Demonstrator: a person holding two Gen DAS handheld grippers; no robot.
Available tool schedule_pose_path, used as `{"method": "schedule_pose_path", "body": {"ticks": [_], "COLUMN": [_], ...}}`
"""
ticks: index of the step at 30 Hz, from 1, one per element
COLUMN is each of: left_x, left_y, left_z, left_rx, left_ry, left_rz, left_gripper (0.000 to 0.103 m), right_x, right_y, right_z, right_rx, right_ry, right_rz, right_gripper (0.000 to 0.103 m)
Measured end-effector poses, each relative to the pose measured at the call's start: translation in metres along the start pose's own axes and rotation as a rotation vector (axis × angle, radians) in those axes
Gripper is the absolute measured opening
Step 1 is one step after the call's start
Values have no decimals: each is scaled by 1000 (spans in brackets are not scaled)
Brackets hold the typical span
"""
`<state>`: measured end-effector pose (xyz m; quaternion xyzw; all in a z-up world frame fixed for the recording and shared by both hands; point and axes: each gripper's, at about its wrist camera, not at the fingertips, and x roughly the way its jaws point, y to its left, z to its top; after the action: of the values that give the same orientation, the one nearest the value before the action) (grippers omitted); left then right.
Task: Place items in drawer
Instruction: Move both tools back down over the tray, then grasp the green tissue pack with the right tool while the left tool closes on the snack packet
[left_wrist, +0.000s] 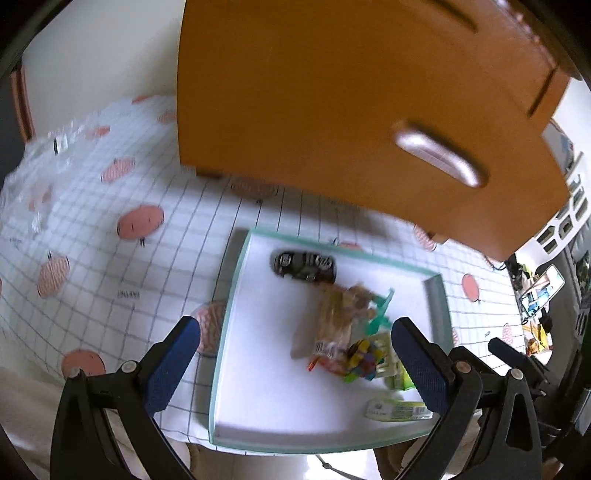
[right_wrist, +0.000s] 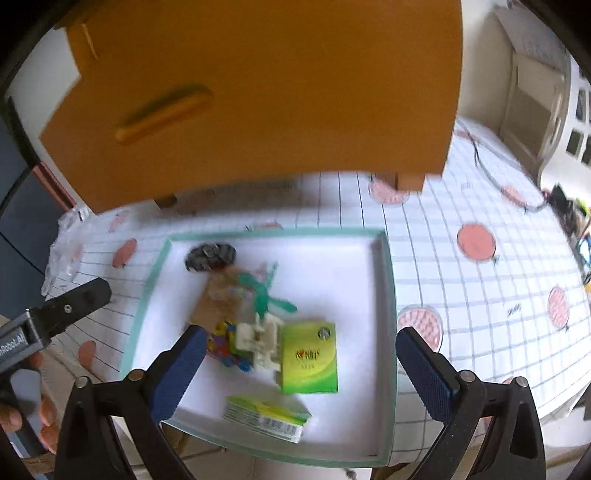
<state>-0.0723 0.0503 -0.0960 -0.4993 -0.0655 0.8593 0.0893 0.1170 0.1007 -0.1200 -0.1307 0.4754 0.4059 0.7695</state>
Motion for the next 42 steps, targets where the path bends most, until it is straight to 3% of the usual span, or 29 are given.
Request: {"method": "schedule_pose_path", "body": {"ticks": [6, 13, 18, 31, 39, 42], "left_x": [22, 37, 42, 78, 90, 89], "left_y": [0, -8, -15, -27, -26, -22], "left_z": [-9, -15, -10, -4, 0, 6], "left_rx": [7, 42, 38, 25, 16, 9], "left_ry": [88, 123, 127, 156, 146, 129], "left_rz": [45, 87, 71, 33, 24, 17], "left_gripper": [103, 103, 103, 90, 89, 76], "right_x": [19, 29, 28, 49, 50, 41], "right_y": [-6, -3, -2, -3, -2, -5], "right_z": [-5, -11, -10, -6, -3, 1], "right_rx": [26, 19, 47, 35, 39, 55], "right_ry": [67, 120, 138, 146, 124, 80], "right_rz": [-9, -42, -59, -61, -61, -68], "right_gripper": [102, 94, 89, 79, 74, 73]}}
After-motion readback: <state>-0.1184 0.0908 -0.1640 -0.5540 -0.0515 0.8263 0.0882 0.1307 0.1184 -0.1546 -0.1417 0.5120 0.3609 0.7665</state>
